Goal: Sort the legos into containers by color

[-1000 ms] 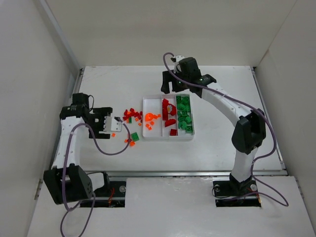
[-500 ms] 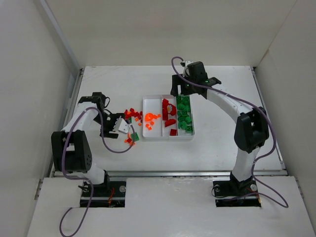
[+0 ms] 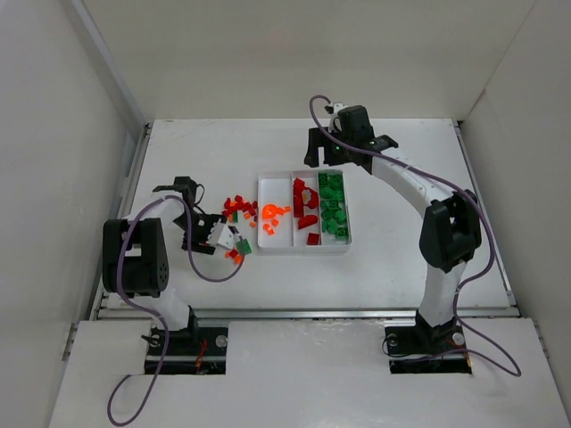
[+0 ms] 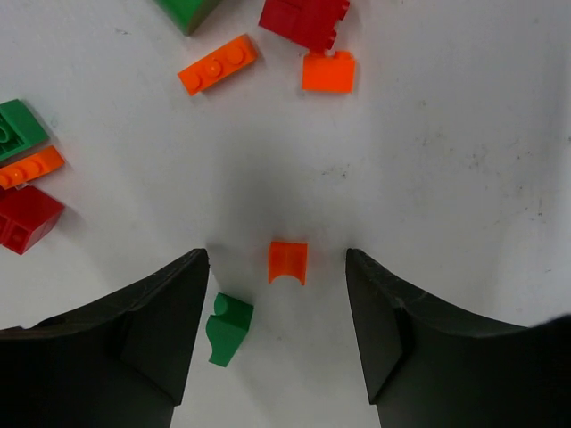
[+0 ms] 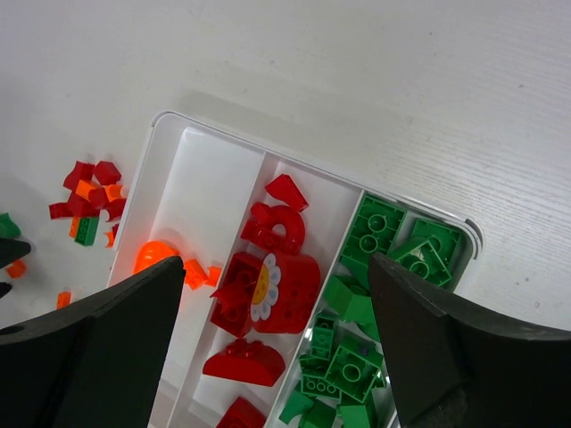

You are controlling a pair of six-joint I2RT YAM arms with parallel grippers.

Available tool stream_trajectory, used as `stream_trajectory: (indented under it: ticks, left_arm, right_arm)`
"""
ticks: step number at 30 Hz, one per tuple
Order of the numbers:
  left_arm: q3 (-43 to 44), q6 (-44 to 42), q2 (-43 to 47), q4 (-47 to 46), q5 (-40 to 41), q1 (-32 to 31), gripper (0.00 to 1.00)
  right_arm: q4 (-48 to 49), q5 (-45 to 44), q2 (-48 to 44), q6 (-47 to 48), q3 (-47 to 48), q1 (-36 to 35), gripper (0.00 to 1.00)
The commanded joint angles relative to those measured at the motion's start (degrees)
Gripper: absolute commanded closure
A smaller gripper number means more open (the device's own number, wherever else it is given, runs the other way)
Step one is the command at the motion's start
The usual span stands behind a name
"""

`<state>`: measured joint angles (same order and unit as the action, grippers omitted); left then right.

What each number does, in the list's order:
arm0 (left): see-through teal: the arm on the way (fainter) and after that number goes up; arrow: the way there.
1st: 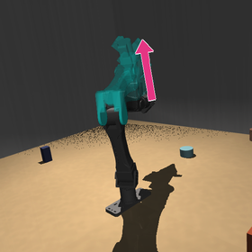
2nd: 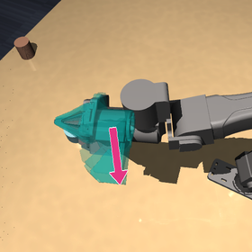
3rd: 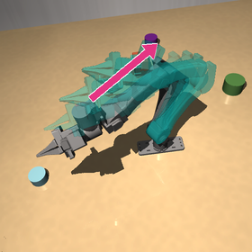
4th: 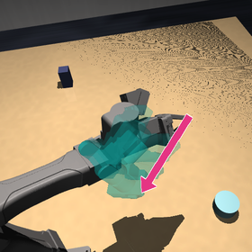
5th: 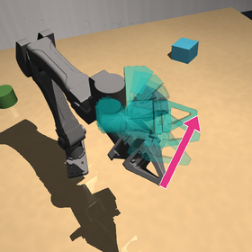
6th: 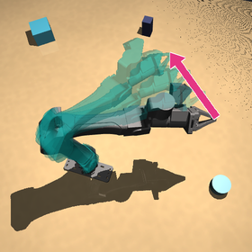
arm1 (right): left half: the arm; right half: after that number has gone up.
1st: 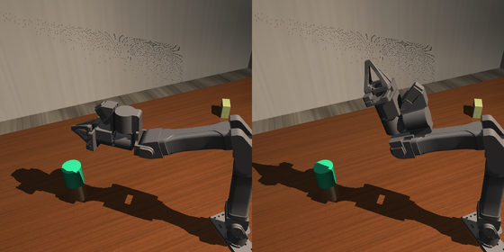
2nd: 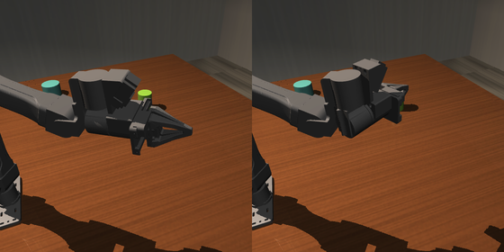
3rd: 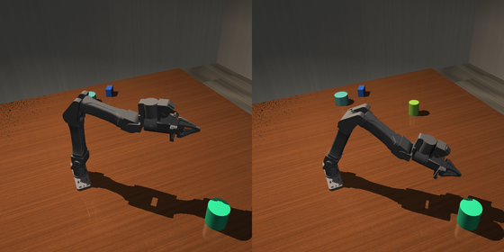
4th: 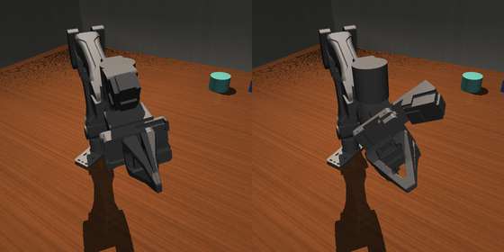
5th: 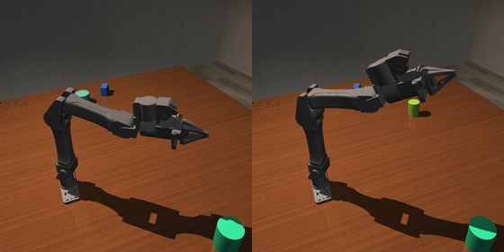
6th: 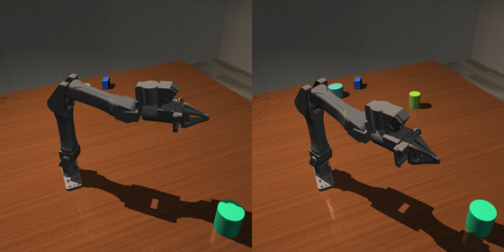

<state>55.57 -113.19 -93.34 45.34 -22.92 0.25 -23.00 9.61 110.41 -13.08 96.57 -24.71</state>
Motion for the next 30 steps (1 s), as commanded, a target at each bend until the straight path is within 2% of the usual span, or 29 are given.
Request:
stream_trajectory:
  ticks: [1, 7, 11, 14, 16, 19, 22, 25, 28, 30]
  left_arm:
    - [0.0, -9.2, -0.4, -3.6, 0.9, 0.9, 0.41]
    - [-0.6, -10.7, -1.0, -4.0, 3.0, 1.4, 0.51]
    - [-2.8, -13.8, 0.7, -3.5, 4.5, 1.4, 0.61]
    - [-5.1, -15.0, 2.4, -3.5, 1.9, 0.4, 0.73]
    - [-5.8, -15.0, 3.3, -3.5, 1.4, -0.2, 0.73]
    - [-7.2, -15.7, 4.9, -3.5, 0.9, -0.7, 0.60]
    - [-7.8, -15.7, 4.9, -4.8, 0.9, -1.2, 0.55]
    - [-7.1, -14.7, 3.4, -4.8, 0.9, -1.2, 0.55]
    - [-5.6, -13.2, 1.9, -4.8, 2.2, -1.2, 0.62]
    - [-5.1, -13.2, 1.4, -4.8, 4.0, -1.2, 0.70]
  right_arm:
    - [1.7, 0.9, 0.0, -0.3, 2.7, -0.1, 0.11]
    - [1.7, 0.9, 0.0, -0.3, 2.7, -0.1, 0.11]
    - [1.7, 0.9, 0.0, -0.3, 2.7, 0.5, 0.11]
    - [1.7, 0.9, 0.0, -0.3, 2.7, 0.5, 0.11]
    - [1.7, 0.9, 0.0, -0.3, 2.7, 0.5, 0.11]
    - [1.7, 0.9, 0.0, -0.3, 2.2, 0.5, 0.11]
    - [1.7, 0.9, -0.5, -0.3, 1.2, 0.5, 0.11]
    - [1.7, 0.9, -1.1, -0.3, 0.5, 0.5, 0.11]
    - [1.7, -0.1, -1.7, -0.3, 0.0, 0.5, 0.11]
    - [1.7, -0.6, -2.2, -0.3, -0.6, 0.5, 0.11]
